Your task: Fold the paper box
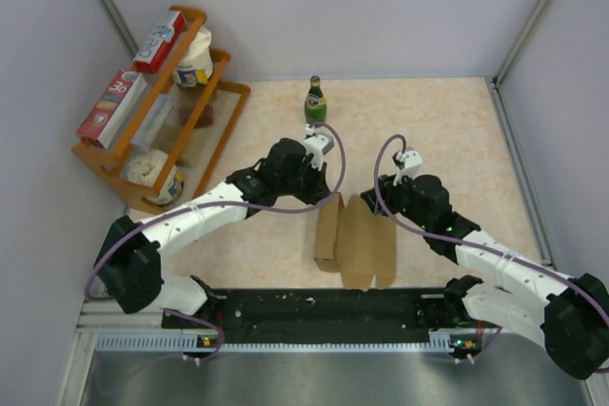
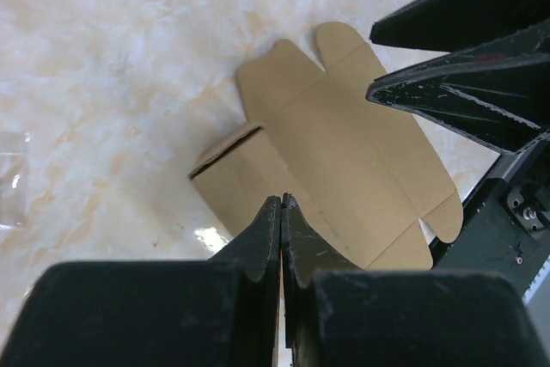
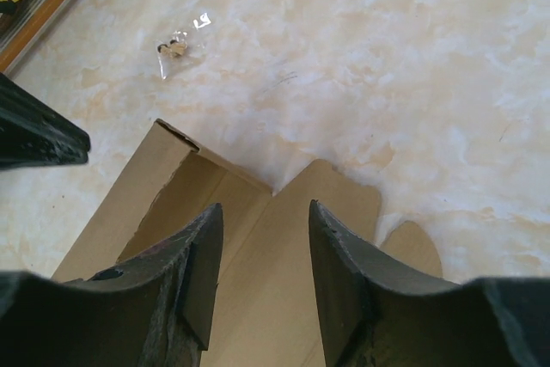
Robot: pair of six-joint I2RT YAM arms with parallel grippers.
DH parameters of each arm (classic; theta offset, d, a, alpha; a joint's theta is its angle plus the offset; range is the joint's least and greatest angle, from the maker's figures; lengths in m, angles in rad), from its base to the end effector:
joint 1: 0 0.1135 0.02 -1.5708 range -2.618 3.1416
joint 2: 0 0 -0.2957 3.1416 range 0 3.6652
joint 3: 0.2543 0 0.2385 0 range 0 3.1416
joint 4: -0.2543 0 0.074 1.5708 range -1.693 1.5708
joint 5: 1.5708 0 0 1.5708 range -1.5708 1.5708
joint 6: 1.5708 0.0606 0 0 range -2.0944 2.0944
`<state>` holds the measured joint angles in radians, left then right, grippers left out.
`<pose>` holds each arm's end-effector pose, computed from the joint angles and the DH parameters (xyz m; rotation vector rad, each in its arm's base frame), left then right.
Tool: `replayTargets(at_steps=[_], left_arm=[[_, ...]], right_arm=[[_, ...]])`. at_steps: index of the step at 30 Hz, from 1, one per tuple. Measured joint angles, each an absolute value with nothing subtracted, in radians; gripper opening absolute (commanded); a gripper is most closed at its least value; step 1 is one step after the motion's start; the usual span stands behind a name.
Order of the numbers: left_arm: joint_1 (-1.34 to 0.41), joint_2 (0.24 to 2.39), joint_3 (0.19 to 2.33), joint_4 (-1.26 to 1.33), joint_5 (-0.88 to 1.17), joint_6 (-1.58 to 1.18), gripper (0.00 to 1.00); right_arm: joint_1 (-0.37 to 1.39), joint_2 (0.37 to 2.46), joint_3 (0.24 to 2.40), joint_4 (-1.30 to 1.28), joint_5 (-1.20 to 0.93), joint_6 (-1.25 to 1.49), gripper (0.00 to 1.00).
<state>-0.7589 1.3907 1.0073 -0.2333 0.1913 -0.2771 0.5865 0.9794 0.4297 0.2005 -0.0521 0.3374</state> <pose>0.2188 -0.2234 0.2965 0.6552 2.1920 -0.7753 0.1729 0.1187 0.2435 -0.2814 1.9574 0.6631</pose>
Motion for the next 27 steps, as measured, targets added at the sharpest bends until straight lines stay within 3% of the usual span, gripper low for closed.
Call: replayTargets(at_steps=[12,27], left_arm=[[-0.858,1.445,1.025,-0.293,0.130,-0.260,0.00],[-0.894,1.505,1.027,-0.299,0.115,-0.260,0.00]], right_arm=[[0.587,0.897,0.399,0.172,-0.026,0.363,0.34],[0.587,0.833,0.379,0.143,0.023,0.361,0.33]])
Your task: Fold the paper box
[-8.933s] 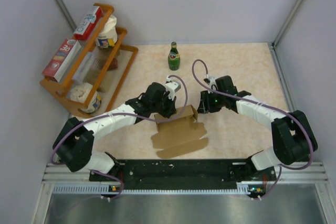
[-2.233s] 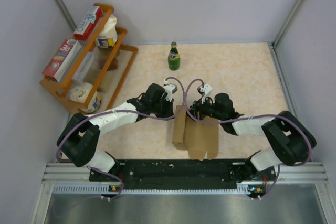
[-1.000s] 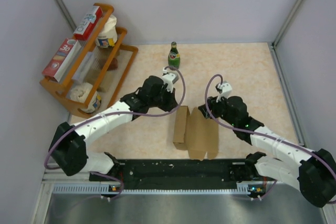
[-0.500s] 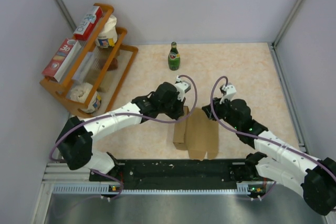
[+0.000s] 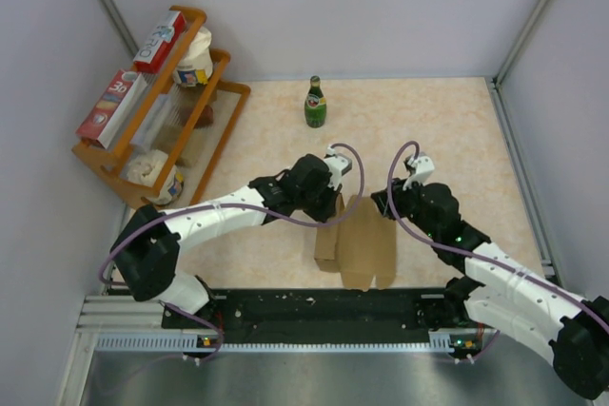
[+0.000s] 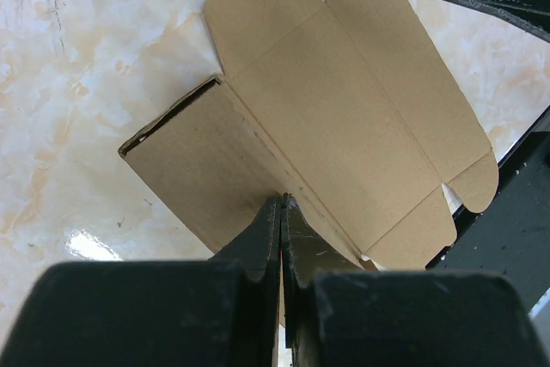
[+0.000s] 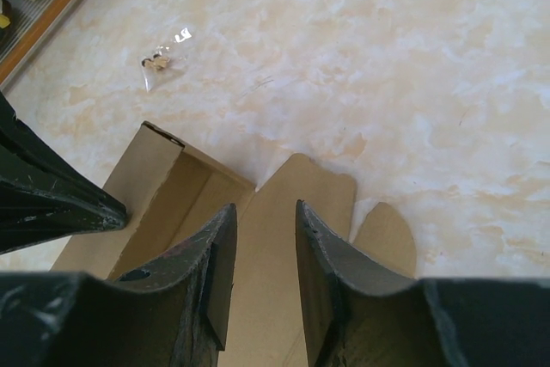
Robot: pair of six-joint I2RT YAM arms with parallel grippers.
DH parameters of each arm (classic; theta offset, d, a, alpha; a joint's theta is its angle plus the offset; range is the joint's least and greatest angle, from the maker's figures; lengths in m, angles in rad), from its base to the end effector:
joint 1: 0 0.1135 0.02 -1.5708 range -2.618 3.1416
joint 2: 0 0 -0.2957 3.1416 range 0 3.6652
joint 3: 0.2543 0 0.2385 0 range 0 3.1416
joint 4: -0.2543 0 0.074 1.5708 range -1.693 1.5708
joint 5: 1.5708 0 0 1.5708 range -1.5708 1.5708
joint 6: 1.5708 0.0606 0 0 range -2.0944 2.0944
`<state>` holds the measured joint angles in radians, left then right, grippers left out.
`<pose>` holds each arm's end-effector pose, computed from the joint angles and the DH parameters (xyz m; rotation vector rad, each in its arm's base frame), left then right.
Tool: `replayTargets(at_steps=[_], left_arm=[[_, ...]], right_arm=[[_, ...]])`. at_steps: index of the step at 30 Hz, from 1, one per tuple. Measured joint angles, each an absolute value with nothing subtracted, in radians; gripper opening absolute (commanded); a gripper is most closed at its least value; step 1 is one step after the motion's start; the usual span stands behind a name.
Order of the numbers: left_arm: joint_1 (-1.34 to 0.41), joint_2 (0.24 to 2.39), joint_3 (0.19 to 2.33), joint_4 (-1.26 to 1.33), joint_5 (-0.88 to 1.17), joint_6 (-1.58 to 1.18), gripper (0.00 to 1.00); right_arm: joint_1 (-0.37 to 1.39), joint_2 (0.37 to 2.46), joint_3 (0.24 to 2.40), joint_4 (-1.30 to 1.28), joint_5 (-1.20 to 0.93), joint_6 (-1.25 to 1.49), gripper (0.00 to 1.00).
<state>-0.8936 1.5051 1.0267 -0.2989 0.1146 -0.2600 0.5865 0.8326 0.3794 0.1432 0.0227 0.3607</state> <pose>0.2006 -0.2606 0.2614 0.8195 2.3106 -0.6778 0.1532 0.1001 0.2440 -0.2015 1.9188 0.6226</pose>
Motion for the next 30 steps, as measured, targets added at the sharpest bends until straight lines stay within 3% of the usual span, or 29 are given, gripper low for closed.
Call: replayTargets(at_steps=[11,16,27,30], left_arm=[[-0.897,1.511,1.043,-0.320,0.098,-0.255,0.02],[-0.897,1.512,1.133,-0.397,0.045,-0.226,0.23],[-0.980,1.650,1.449,-0.649,-0.153,-0.203,0.45],[-1.018,1.730,1.530,-0.752,-0.220,-0.207,0.59]], right_arm=[[0.587,0.813,0.379,0.110,0.061,0.360,0.34],[0.587,0.781,0.379,0.090,0.083,0.361,0.41],[0.587,0.520,0.353,-0.031,0.305,0.416,0.54],[0.587,0.469,0.353,-0.062,0.354,0.425,0.55]])
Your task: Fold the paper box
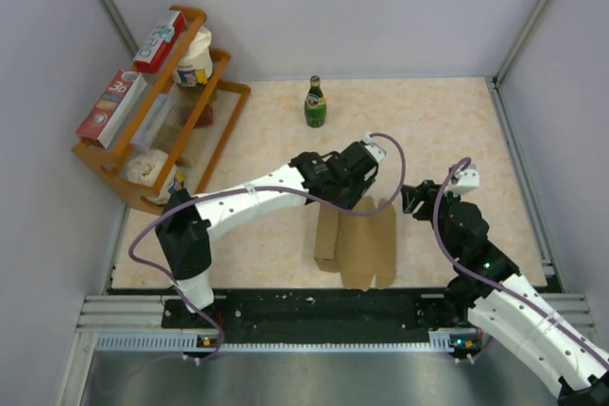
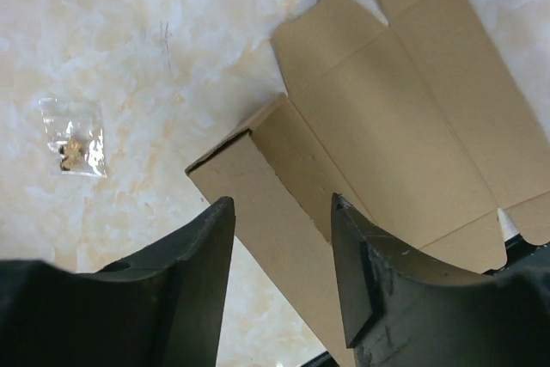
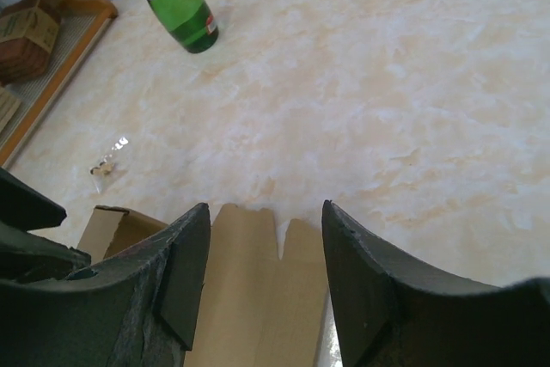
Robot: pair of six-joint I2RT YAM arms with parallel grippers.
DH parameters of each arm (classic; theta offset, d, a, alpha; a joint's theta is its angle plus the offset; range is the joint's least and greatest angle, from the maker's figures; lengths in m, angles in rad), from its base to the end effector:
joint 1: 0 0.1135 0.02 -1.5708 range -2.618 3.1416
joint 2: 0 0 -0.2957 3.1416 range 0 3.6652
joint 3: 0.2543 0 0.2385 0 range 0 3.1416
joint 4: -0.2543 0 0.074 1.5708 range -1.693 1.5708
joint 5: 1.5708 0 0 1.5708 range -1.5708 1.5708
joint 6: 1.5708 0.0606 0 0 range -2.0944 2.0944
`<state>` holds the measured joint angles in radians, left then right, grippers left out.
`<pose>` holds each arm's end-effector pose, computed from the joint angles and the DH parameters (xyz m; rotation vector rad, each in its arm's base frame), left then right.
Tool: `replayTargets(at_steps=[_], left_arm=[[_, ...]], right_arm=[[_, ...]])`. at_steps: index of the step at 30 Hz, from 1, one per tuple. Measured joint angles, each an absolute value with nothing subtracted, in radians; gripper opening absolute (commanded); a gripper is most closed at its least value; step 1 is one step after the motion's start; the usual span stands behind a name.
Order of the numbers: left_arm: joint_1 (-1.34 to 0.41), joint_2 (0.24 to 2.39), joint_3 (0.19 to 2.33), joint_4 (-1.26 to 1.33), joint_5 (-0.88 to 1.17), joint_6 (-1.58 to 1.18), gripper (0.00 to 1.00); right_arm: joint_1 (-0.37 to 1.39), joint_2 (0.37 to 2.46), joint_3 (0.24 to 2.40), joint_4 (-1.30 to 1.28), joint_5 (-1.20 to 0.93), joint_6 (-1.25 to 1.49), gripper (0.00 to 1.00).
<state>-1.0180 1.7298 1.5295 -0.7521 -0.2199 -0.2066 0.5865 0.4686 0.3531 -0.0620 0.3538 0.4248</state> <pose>0.2119 -0.3183 0.3099 0.9071 2.3355 -0.2335 0.1125 0.0496 0.2569 0.1187 1.7528 0.4323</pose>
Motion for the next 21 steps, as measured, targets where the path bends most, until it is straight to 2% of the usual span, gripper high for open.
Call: replayTargets(at_steps=[10,21], left_arm=[[-1.111,1.897,1.700,-1.006,-0.406,-0.258,0.70],[-1.147,1.942,1.718,-1.103,-0.508,-0.358,0.72]], right_arm=[[0.587,0.437,0.353,-0.132,0.408,0.448,0.56],[0.586,0.437,0.353,-0.145,0.412,0.449,0.56]])
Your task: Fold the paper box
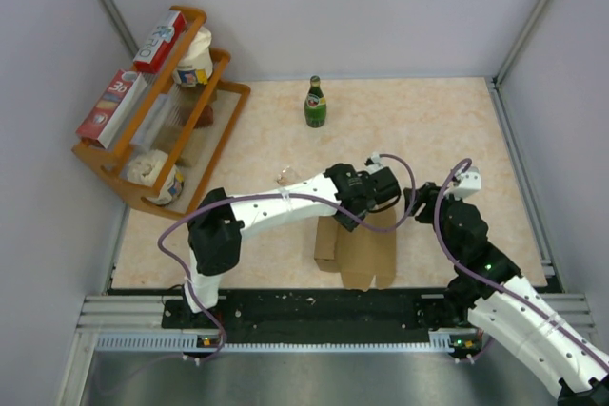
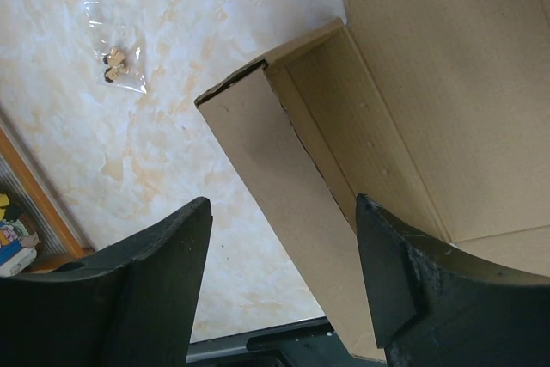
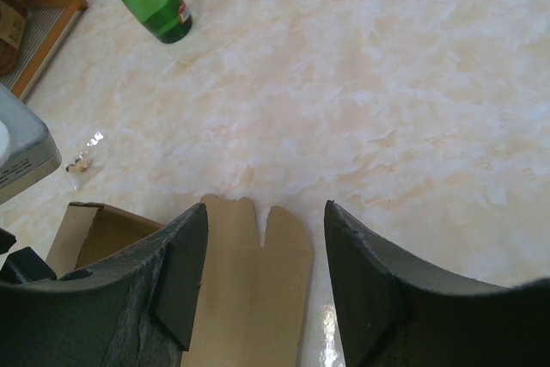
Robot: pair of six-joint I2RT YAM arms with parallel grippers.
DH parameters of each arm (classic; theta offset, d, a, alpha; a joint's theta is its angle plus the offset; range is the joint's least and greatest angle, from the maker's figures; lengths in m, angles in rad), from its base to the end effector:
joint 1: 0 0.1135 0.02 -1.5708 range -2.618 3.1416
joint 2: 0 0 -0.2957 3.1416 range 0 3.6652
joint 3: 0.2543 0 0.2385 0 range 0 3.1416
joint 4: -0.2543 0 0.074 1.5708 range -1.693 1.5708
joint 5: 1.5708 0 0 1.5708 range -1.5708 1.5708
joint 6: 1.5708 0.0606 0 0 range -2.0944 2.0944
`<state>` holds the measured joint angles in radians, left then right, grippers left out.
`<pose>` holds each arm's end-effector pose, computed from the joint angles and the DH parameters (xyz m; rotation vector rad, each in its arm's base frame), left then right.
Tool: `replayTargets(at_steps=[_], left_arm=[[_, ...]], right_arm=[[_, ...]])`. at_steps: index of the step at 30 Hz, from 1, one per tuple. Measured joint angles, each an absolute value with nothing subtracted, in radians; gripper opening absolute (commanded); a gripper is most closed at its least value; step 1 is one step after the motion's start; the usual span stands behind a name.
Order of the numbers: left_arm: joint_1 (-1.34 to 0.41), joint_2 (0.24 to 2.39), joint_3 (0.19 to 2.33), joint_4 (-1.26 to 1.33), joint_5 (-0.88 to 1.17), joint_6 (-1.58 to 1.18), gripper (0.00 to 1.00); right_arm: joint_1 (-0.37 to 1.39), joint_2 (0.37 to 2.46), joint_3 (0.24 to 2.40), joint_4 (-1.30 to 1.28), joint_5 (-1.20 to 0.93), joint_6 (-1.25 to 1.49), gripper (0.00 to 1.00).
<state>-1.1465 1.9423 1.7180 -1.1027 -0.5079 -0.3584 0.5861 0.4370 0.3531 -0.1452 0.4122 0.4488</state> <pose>0.1900 -0.3491 0.2730 0.9245 2.4393 0.2757 0.1078 0.0424 0.2497 0.1717 1.7875 0.3736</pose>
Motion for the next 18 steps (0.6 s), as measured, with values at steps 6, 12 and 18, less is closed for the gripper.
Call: replayTargets(at_steps=[6,12,18], left_arm=[[-1.149,1.942,1.707,-1.095,-0.494,-0.385,0.72],[-1.150,1.943,1.688,-1.080,-0.487,-0.396,0.71],[-1.151,1.943,1.641,-1.057,-0.487,-0.405,0.63]], right_arm=[[0.586,0.429,0.353,-0.154,0.415,0.449,0.57],[0.585,0.414,0.353,-0.168,0.419,0.450,0.57],[0.584,0.392,0.358,-0.179,0.425,0.449,0.57]])
